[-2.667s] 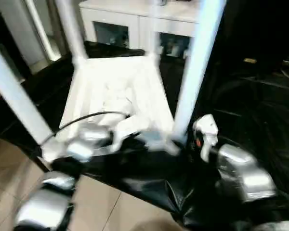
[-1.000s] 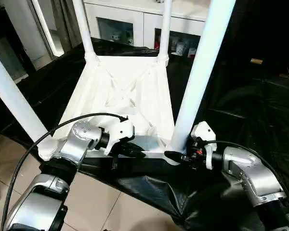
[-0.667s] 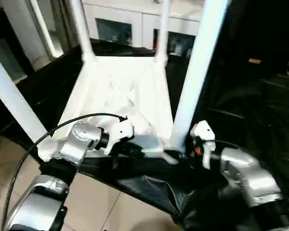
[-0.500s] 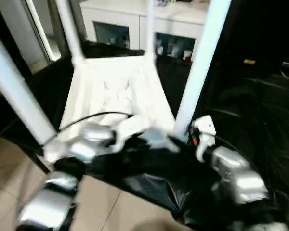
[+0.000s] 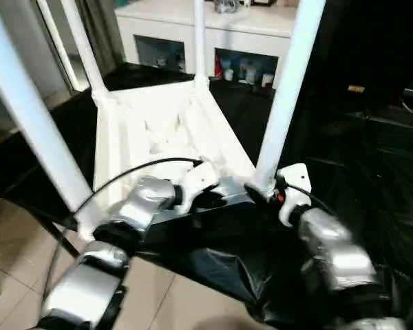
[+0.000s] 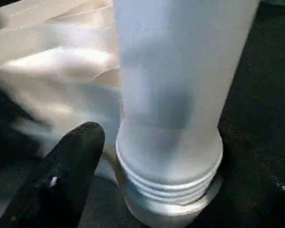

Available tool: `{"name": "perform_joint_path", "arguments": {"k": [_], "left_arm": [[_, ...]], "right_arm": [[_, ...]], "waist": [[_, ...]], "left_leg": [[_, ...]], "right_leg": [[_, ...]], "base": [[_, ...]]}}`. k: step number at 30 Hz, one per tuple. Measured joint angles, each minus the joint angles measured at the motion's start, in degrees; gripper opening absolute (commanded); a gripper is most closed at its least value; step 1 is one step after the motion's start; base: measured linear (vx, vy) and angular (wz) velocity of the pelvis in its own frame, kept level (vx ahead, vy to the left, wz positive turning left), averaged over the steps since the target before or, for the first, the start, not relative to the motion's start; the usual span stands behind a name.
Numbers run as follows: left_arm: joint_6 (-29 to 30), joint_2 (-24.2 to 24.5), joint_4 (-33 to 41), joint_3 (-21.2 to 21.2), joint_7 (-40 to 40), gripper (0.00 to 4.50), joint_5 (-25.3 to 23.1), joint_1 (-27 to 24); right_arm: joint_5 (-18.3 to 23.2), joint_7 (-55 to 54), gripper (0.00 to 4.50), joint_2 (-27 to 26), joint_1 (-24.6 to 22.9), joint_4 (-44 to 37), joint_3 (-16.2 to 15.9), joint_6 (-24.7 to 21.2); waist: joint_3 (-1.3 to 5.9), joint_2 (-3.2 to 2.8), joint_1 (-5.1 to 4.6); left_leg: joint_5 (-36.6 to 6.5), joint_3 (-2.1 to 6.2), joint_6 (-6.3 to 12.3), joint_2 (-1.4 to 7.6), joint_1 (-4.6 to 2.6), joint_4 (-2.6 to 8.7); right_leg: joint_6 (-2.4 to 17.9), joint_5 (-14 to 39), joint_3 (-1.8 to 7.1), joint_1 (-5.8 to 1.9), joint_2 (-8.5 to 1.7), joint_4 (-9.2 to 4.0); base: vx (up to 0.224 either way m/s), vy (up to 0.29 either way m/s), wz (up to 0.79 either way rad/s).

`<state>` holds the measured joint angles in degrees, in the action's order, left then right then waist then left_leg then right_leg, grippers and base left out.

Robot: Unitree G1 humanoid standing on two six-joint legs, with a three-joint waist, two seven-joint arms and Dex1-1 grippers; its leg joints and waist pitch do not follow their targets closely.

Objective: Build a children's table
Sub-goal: Rotate leg to tighten

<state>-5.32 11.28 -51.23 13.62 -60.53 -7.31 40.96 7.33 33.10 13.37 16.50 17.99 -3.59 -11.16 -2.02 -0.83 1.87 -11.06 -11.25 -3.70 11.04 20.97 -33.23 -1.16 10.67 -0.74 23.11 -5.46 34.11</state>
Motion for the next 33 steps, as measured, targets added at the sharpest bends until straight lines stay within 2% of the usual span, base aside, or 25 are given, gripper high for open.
{"name": "perform_joint_path", "arguments": {"k": [6,13,18,20,22,24,27,28,33], "left_arm": [[-1.17,3.98,3.06,-0.3,-10.22,0.0,2.42,-2.2],[0.2,6.45,6.53,-0.19,-16.5,0.0,3.25,-3.49],[0.45,6.65,7.59,-0.21,-16.66,0.0,3.25,-4.09],[0.65,6.78,7.93,-0.22,-16.8,0.0,3.28,-4.32],[1.06,6.89,8.42,-0.24,-17.12,0.0,3.29,-4.51],[1.2,6.95,8.77,-0.25,-17.41,0.0,3.29,-4.66],[1.29,6.98,8.79,-0.25,-17.56,0.0,3.29,-4.69],[1.38,6.99,8.81,-0.25,-17.56,0.0,3.29,-4.69],[1.66,7.03,8.9,-0.26,-17.64,0.0,3.29,-4.7]], "right_arm": [[2.33,15.26,3.86,8.2,-1.93,-5.62,-3.71,-1.88],[4.37,21.32,3.86,10.16,-2.27,-7.08,-5.14,-2.33],[4.39,21.45,3.86,9.87,-2.25,-7.08,-5.26,-2.5],[4.56,21.86,3.54,9.86,-2.25,-7.08,-5.23,-2.7],[5.01,21.86,3.51,9.86,-2.25,-7.08,-5.06,-3.09],[5.43,21.84,3.17,9.77,-2.25,-7.06,-5.04,-3.2],[5.51,21.75,3.07,9.61,-2.25,-6.84,-4.88,-3.21],[5.52,21.75,2.87,9.58,-2.25,-6.81,-4.85,-3.2],[5.56,21.71,2.73,9.28,-2.25,-6.61,-4.68,-3.24]], "waist": [[-0.02,0.03,0.61],[-0.1,0.15,1.37],[-0.12,0.2,1.35],[-0.12,0.2,1.37],[-0.12,0.2,1.38],[-0.12,0.2,1.38],[-0.12,0.2,1.43],[-0.12,0.21,1.43],[-0.12,0.2,1.39]], "left_leg": [[0.13,-0.03,0.22,0.15,0.07,0.05],[0.17,-0.08,0.34,0.19,0.02,-0.05],[0.16,-0.11,0.32,0.17,0.03,-0.13],[0.16,-0.11,0.33,0.18,0.02,-0.1],[0.16,-0.11,0.33,0.19,0.02,-0.1],[0.17,-0.11,0.33,0.19,0.02,-0.1],[0.17,-0.11,0.33,0.19,0.02,-0.12],[0.17,-0.11,0.33,0.19,0.02,-0.13],[0.17,-0.11,0.33,0.19,0.01,-0.13]], "right_leg": [[-0.22,0.16,-0.08,0.06,0.08,0.03],[-0.22,0.19,-0.08,0.19,0.07,0.05],[-0.21,0.18,-0.04,0.19,0.05,0.05],[-0.22,0.18,-0.05,0.19,0.06,0.06],[-0.22,0.18,-0.05,0.19,0.06,0.06],[-0.22,0.18,-0.06,0.19,0.07,0.06],[-0.22,0.18,-0.06,0.19,0.07,0.06],[-0.22,0.18,-0.05,0.19,0.06,0.07],[-0.22,0.18,-0.05,0.19,0.07,0.07]], "base": [[0.0,0.0,0.0],[0.0,0.0,0.0],[0.0,0.0,0.0],[0.0,0.0,0.0],[0.0,0.0,0.0],[0.0,0.0,0.0],[0.0,0.0,0.0],[0.0,0.0,0.0],[0.0,0.0,0.0]]}}
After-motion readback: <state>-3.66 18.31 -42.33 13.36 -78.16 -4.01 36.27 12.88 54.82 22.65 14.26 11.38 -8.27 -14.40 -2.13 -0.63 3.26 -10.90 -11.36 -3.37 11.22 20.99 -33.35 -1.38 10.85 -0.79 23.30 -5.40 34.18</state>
